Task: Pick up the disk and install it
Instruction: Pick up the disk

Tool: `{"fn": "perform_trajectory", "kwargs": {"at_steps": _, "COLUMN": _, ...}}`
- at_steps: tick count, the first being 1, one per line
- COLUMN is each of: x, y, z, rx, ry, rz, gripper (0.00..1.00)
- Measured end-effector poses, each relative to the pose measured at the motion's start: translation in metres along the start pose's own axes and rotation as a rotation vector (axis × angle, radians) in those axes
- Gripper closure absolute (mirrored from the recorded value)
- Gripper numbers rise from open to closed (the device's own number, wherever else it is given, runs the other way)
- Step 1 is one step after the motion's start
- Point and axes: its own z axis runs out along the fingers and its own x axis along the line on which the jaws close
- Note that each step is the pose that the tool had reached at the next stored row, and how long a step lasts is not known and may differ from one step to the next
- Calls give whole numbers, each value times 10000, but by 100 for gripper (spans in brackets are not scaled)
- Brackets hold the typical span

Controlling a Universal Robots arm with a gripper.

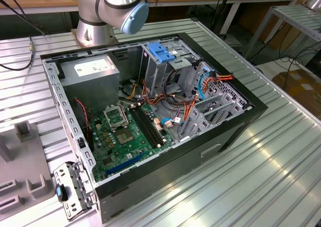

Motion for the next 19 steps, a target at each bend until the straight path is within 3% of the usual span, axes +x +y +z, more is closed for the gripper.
{"fn": "perform_trajectory", "kwargs": {"at_steps": 5, "x": 0, "y": 0, "z": 5, "rx": 1, "ry": 0, "rz": 0, "gripper": 56}}
{"fn": "perform_trajectory", "kwargs": {"at_steps": 6, "x": 0, "y": 0, "z": 5, "rx": 2, "ry": 0, "rz": 0, "gripper": 63}}
{"fn": "perform_trajectory", "kwargs": {"at_steps": 19, "x": 0, "y": 0, "z": 8, "rx": 2, "ry": 0, "rz": 0, "gripper": 63}}
